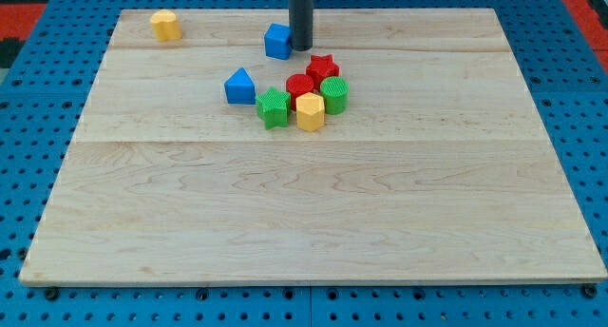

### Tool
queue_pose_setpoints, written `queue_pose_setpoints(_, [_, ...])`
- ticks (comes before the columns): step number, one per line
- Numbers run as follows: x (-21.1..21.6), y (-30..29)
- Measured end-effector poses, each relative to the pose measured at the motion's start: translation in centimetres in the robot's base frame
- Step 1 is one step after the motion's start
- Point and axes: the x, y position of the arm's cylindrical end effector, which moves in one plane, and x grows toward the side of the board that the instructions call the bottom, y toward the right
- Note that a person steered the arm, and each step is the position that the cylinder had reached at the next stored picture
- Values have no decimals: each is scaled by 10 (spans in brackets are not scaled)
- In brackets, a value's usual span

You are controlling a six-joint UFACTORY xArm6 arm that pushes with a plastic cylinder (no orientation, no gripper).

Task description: Place the blue cube at the top center of the board

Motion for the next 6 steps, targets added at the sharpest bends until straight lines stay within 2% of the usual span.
queue_pose_setpoints(1, [41,-2])
queue_pose_setpoints(2, [54,-46])
queue_pose_setpoints(3, [17,-55])
queue_pose_setpoints(4, [-4,-35])
queue_pose_setpoints(5, [-8,-23])
queue_pose_setpoints(6, [-1,-76])
